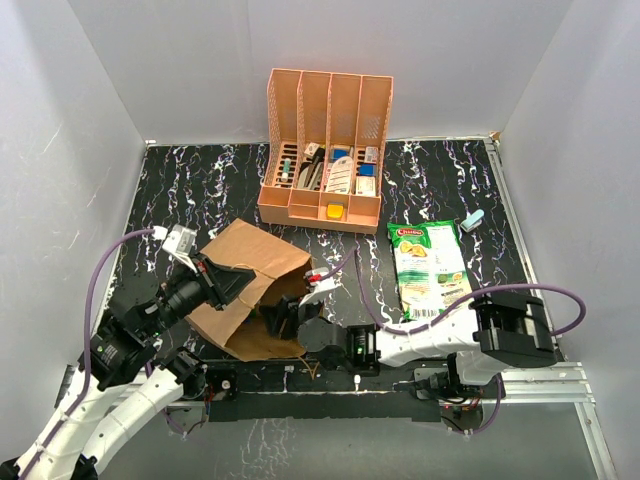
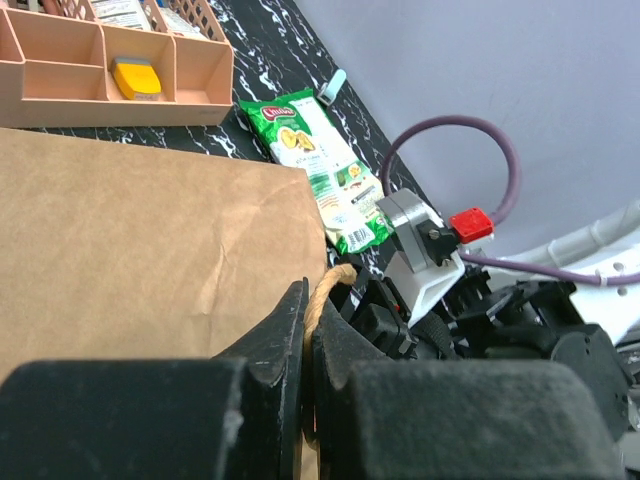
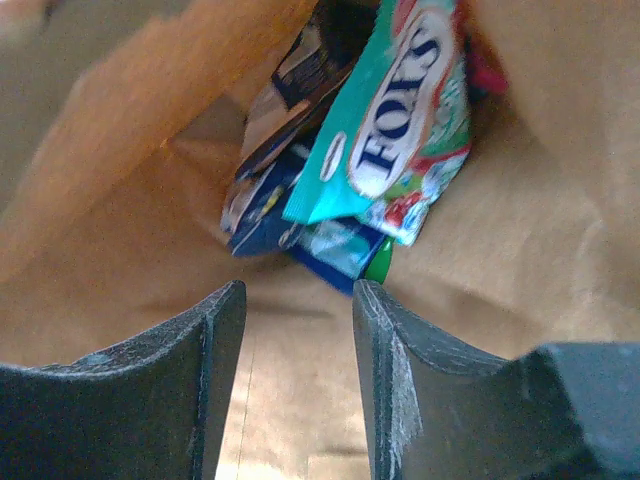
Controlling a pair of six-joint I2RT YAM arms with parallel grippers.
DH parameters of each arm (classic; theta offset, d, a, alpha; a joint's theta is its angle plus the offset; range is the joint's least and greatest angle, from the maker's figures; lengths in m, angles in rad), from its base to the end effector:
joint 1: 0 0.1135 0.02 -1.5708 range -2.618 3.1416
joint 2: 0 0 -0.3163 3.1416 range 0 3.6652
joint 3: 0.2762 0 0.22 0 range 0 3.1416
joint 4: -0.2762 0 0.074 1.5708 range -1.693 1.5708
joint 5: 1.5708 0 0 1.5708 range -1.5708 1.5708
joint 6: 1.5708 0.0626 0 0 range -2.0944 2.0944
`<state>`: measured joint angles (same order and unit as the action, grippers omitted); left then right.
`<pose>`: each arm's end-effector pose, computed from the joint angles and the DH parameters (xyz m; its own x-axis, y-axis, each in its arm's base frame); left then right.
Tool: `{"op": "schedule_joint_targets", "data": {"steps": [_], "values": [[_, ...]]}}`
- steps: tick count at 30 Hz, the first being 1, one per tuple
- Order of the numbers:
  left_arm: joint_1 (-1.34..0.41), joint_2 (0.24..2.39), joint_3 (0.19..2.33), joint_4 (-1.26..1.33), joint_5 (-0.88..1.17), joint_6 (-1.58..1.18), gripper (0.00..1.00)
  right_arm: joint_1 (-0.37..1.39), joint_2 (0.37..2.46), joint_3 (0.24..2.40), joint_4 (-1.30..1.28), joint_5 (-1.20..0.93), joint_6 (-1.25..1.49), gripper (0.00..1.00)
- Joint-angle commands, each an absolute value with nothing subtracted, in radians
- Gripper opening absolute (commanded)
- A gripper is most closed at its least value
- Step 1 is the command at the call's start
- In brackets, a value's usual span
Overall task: Take the snacks out of the paper bag
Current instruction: Take out the snack from the paper bag.
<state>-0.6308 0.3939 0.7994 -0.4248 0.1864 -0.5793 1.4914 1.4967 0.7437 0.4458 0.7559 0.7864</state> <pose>0.0208 -0.0296 0.3709 -0.4122 -0.3651 -0.8347 0.6017 0.5789 -0.5503 0.0671 0.3016 0.2918 -0.4937 0.2893 -0.8201 -0.4588 0.7145 0.5282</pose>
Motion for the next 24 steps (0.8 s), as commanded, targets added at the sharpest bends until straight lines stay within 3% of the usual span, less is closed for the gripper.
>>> {"op": "schedule_joint_targets", "data": {"steps": [1, 13, 18, 24], "values": [[-0.635, 0.387, 0.749, -0.267, 0.150, -0.633, 0.00, 1.461, 1.545, 0.825, 0.460, 0.994, 0.859, 0.50], [-0.635, 0.453, 0.775, -0.270, 0.158, -0.601, 0.00, 1.352, 1.725, 0.956, 0.544, 0.916, 0.859, 0.62], [-0.635, 0.451, 0.801, -0.299, 0.131, -0.568, 0.00, 1.332, 1.801, 1.013, 0.437, 0.938, 0.931, 0.60], [-0.635, 0.428, 0.819, -0.348, 0.059, -0.555, 0.00, 1.314, 1.826, 1.014, 0.207, 0.997, 1.141, 0.51]]}}
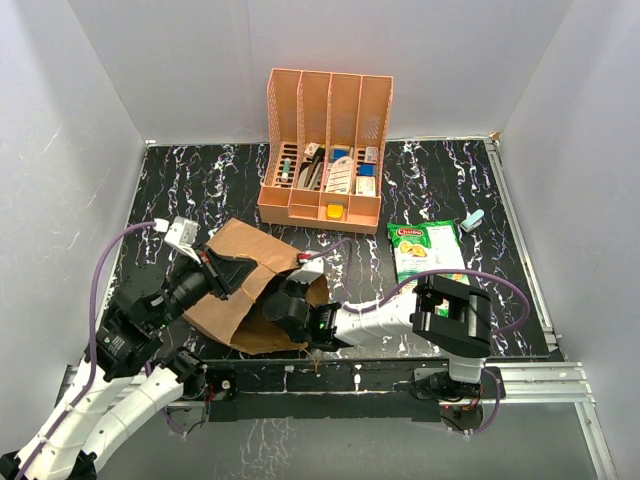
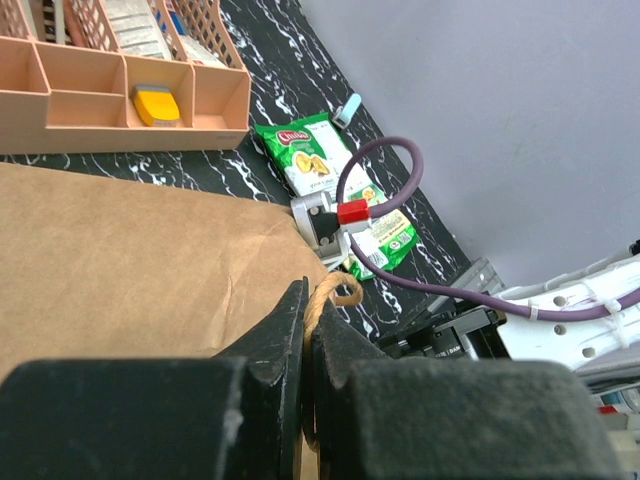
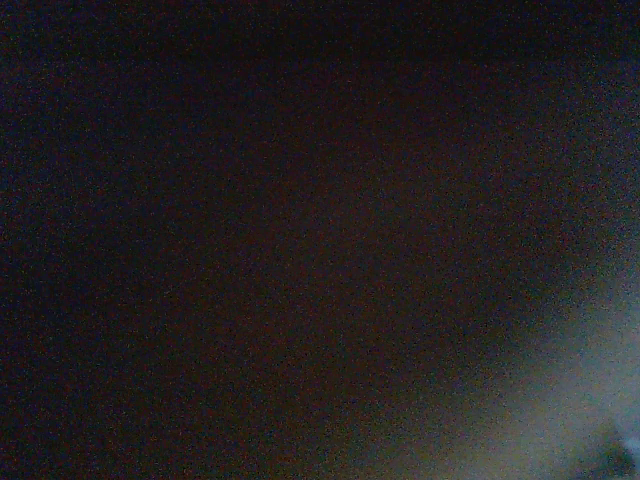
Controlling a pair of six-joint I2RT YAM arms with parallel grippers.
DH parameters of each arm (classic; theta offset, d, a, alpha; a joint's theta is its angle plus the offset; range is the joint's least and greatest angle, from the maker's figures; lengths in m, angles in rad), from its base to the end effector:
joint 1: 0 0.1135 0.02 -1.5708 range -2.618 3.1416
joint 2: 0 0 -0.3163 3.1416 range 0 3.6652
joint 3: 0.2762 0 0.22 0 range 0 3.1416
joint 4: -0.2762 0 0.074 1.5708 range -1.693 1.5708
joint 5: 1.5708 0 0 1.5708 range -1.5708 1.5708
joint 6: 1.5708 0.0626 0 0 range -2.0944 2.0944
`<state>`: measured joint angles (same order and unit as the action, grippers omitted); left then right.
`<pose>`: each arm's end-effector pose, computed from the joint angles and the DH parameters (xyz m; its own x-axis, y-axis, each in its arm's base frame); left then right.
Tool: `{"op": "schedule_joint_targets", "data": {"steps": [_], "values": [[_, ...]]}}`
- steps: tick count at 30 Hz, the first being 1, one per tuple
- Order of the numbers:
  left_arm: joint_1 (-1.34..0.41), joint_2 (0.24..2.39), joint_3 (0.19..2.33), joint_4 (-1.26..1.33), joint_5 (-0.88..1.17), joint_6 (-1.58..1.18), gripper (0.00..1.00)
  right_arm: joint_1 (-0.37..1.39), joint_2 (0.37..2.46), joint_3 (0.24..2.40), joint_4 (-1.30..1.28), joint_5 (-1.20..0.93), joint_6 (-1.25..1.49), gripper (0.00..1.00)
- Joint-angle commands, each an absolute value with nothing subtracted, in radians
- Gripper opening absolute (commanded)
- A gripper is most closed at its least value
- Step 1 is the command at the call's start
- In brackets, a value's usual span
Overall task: Take the snacks out of the paper bag
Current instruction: Take out the snack from the paper bag.
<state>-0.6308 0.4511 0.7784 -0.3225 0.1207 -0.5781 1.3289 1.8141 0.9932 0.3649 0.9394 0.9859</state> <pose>0.0380 -0.0371 0.3769 -0.3698 -0.4016 -0.8378 0.5739 0.6104 -0.5459 0.1410 0.3607 0.2576 -0.3913 0.4685 -0.7921 -0.1326 0.8230 0.5523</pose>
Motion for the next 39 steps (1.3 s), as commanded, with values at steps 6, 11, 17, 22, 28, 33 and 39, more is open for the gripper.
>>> {"op": "schedule_joint_targets", "data": {"steps": [6, 11, 17, 22, 28, 33, 39], "values": [[-0.635, 0.405, 0.815, -0.385, -0.005, -0.548, 0.00, 1.302, 1.789, 0.970, 0.181, 0.987, 1.130, 0.41], [-0.635, 0.401, 0.812, -0.405, -0.030, -0.526, 0.00, 1.301, 1.762, 0.951, 0.203, 0.967, 1.123, 0.41], [-0.635, 0.385, 0.803, -0.425, -0.016, -0.504, 0.00, 1.300, 1.634, 0.901, 0.249, 0.788, 1.070, 0.49], [-0.635, 0.371, 0.792, -0.436, 0.001, -0.500, 0.00, 1.310, 1.571, 0.819, 0.353, 0.642, 1.177, 0.50], [-0.635, 0.368, 0.791, -0.434, 0.021, -0.508, 0.00, 1.330, 1.649, 0.882, 0.538, 0.603, 1.115, 0.54], [-0.635, 0.376, 0.805, -0.433, 0.030, -0.505, 0.00, 1.331, 1.738, 0.940, 0.550, 0.601, 1.197, 0.54], [-0.635, 0.372, 0.808, -0.437, 0.038, -0.503, 0.00, 1.326, 1.813, 0.968, 0.493, 0.651, 1.270, 0.53]]}}
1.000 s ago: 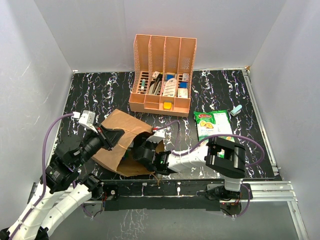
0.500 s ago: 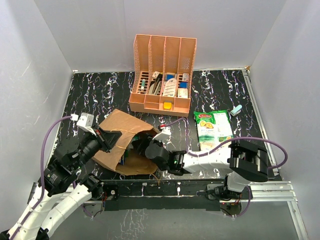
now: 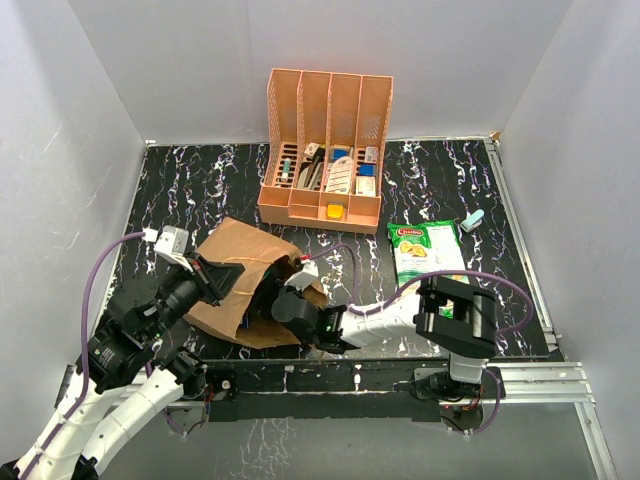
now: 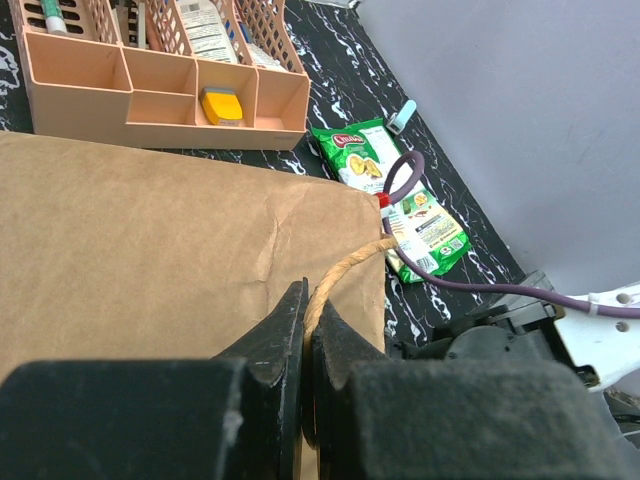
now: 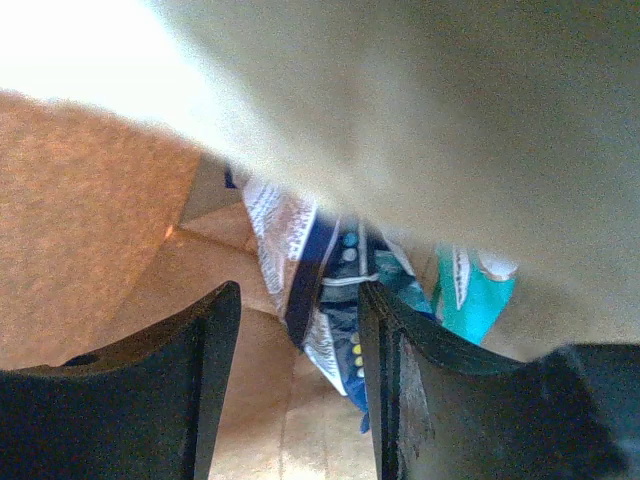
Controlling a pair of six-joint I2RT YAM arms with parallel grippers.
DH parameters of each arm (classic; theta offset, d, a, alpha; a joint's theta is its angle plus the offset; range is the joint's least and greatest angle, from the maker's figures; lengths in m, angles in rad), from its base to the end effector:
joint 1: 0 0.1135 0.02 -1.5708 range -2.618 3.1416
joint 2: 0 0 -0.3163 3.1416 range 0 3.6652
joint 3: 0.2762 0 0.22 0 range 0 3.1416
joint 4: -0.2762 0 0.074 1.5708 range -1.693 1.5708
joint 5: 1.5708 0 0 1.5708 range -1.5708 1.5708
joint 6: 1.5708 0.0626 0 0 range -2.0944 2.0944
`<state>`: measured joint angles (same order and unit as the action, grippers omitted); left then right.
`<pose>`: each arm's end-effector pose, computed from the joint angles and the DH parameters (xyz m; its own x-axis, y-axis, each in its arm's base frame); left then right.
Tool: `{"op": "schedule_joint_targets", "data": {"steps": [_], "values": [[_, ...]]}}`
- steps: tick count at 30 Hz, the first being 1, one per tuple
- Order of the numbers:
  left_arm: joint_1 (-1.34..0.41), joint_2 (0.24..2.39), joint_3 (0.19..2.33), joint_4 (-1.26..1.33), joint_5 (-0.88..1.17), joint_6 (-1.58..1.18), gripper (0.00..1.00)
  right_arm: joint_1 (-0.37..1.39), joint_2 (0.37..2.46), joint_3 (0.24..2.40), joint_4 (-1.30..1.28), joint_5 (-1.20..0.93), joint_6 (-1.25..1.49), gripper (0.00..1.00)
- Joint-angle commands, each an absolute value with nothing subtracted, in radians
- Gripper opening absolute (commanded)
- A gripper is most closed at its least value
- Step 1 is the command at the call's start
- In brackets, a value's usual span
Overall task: Take the snacks out of the paper bag
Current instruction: Take out the snack from the paper bag.
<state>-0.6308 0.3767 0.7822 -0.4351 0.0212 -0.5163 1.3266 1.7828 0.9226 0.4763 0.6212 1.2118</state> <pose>0.0261 -0.0207 0.3644 -0.3203 -0.3772 -0.8690 0.5159 0.6999 -0.4940 0.1287 0.3656 0.2546 -0.6484 0.5467 -0.5299 -0.1466 0.5933 0.7915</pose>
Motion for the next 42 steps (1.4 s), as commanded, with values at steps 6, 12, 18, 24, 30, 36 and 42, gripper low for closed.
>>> {"op": "schedule_joint_targets", "data": {"steps": [6, 12, 18, 24, 30, 36, 42], "values": [[-0.635, 0.361, 0.796, -0.439, 0.041, -0.504, 0.00, 1.284, 1.882, 1.018, 0.508, 0.628, 1.296, 0.53], [-0.635, 0.357, 0.792, -0.446, 0.034, -0.511, 0.00, 1.247, 1.988, 1.141, 0.490, 0.615, 1.280, 0.49], [-0.635, 0.352, 0.799, -0.488, -0.029, -0.521, 0.00, 1.236, 1.965, 1.184, 0.403, 0.611, 1.254, 0.21], [-0.635, 0.342, 0.795, -0.521, -0.124, -0.542, 0.00, 1.237, 1.823, 1.130, 0.378, 0.591, 1.177, 0.07], [-0.635, 0.345, 0.804, -0.519, -0.168, -0.534, 0.00, 1.237, 1.668, 1.003, 0.361, 0.517, 1.214, 0.07], [-0.635, 0.352, 0.806, -0.522, -0.178, -0.531, 0.00, 1.233, 1.513, 0.911, 0.357, 0.426, 1.103, 0.07], [-0.635, 0.354, 0.790, -0.512, -0.184, -0.536, 0.00, 1.232, 1.284, 0.855, 0.157, 0.415, 1.019, 0.07]]}}
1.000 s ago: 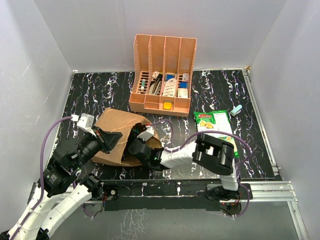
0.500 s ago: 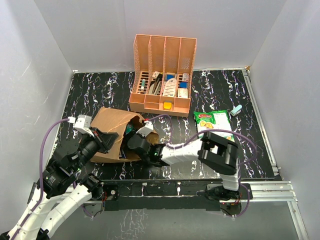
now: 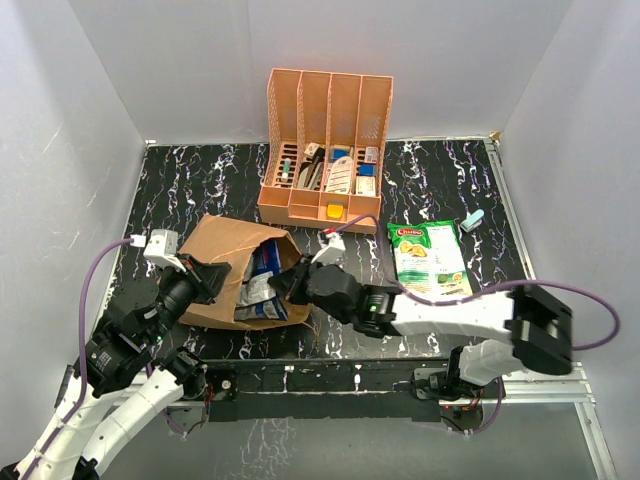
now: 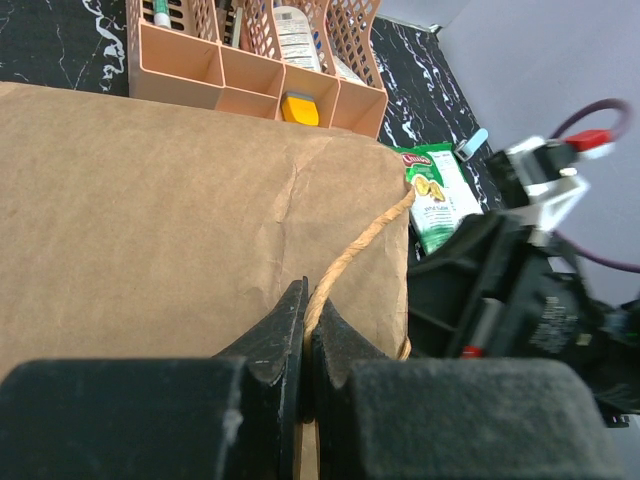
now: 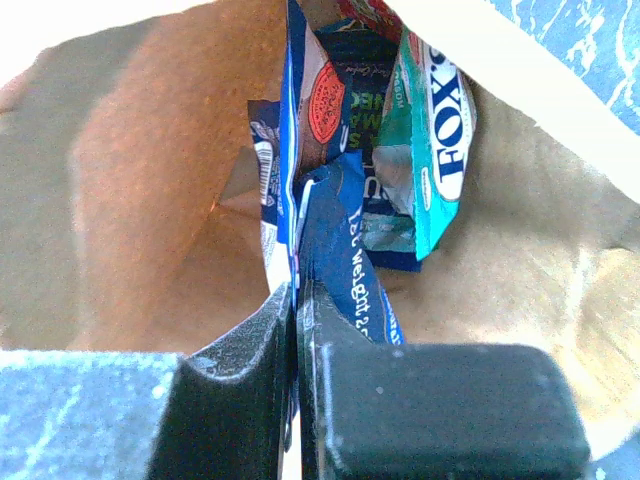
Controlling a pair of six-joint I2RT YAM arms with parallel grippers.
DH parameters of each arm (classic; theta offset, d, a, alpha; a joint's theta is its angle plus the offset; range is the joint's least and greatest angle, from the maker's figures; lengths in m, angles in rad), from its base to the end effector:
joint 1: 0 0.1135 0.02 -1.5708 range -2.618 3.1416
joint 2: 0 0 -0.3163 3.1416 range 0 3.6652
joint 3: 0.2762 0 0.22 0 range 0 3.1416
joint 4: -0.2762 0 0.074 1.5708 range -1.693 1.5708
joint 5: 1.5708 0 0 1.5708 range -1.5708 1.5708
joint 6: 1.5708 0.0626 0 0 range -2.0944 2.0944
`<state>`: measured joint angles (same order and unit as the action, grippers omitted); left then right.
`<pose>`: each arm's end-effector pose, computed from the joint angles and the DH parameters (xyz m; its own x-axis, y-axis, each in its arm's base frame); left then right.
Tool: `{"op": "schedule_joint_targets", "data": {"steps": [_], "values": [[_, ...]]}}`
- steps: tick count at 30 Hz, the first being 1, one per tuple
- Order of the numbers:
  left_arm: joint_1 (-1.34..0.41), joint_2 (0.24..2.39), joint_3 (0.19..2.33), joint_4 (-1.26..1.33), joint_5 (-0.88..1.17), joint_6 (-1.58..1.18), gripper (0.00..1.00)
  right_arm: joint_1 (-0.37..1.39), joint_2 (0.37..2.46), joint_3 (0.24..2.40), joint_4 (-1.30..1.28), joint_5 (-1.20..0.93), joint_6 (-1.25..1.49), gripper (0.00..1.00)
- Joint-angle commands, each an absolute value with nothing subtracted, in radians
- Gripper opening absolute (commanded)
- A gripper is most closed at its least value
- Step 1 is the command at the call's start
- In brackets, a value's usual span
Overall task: Take the snacks out of the paper bag
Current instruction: Take out the snack from the paper bag, then place the snack in the paper bag.
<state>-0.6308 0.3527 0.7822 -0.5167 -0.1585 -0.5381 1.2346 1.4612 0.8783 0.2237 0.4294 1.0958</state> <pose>0.0268 -0.0073 0.3536 -0.2938 -0.4121 -0.8625 0.3550 0.7907 -0.4987 0.1294 0.2913 0.3155 -0.7020 0.4422 -0.5583 -0.2306 0.6006 0.7656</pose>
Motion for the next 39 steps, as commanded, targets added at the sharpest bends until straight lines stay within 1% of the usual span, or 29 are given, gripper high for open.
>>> {"op": "schedule_joint_targets", "data": {"steps": [1, 5, 9, 12, 15, 20, 25, 30, 34, 36, 39], "values": [[-0.635, 0.354, 0.786, -0.512, -0.184, -0.539, 0.00, 1.232, 1.233, 0.836, 0.133, 0.418, 1.014, 0.07], [-0.635, 0.359, 0.776, -0.508, -0.179, -0.544, 0.00, 1.232, 1.040, 0.776, 0.024, 0.412, 0.994, 0.07], [-0.635, 0.369, 0.778, -0.508, -0.180, -0.544, 0.00, 1.232, 0.868, 0.779, -0.194, 0.462, 0.983, 0.07], [-0.635, 0.374, 0.773, -0.502, -0.173, -0.547, 0.00, 1.230, 0.815, 0.764, -0.206, 0.514, 0.956, 0.07], [-0.635, 0.385, 0.781, -0.502, -0.167, -0.561, 0.00, 1.229, 0.884, 0.771, -0.094, 0.484, 0.911, 0.07], [-0.635, 0.397, 0.824, -0.506, -0.169, -0.557, 0.00, 1.228, 1.078, 0.839, 0.109, 0.340, 0.768, 0.07], [-0.635, 0.396, 0.852, -0.517, -0.182, -0.546, 0.00, 1.228, 1.107, 0.834, 0.264, 0.233, 0.712, 0.07], [-0.635, 0.395, 0.864, -0.500, -0.165, -0.546, 0.00, 1.227, 1.087, 0.798, 0.398, 0.187, 0.778, 0.07], [-0.635, 0.404, 0.880, -0.487, -0.163, -0.550, 0.00, 1.226, 1.106, 0.737, 0.588, 0.167, 0.870, 0.07], [-0.635, 0.412, 0.892, -0.478, -0.161, -0.554, 0.00, 1.225, 1.153, 0.715, 0.658, 0.193, 0.919, 0.07], [-0.636, 0.428, 0.922, -0.472, -0.165, -0.559, 0.00, 1.218, 1.275, 0.718, 0.725, 0.212, 0.952, 0.07]]}}
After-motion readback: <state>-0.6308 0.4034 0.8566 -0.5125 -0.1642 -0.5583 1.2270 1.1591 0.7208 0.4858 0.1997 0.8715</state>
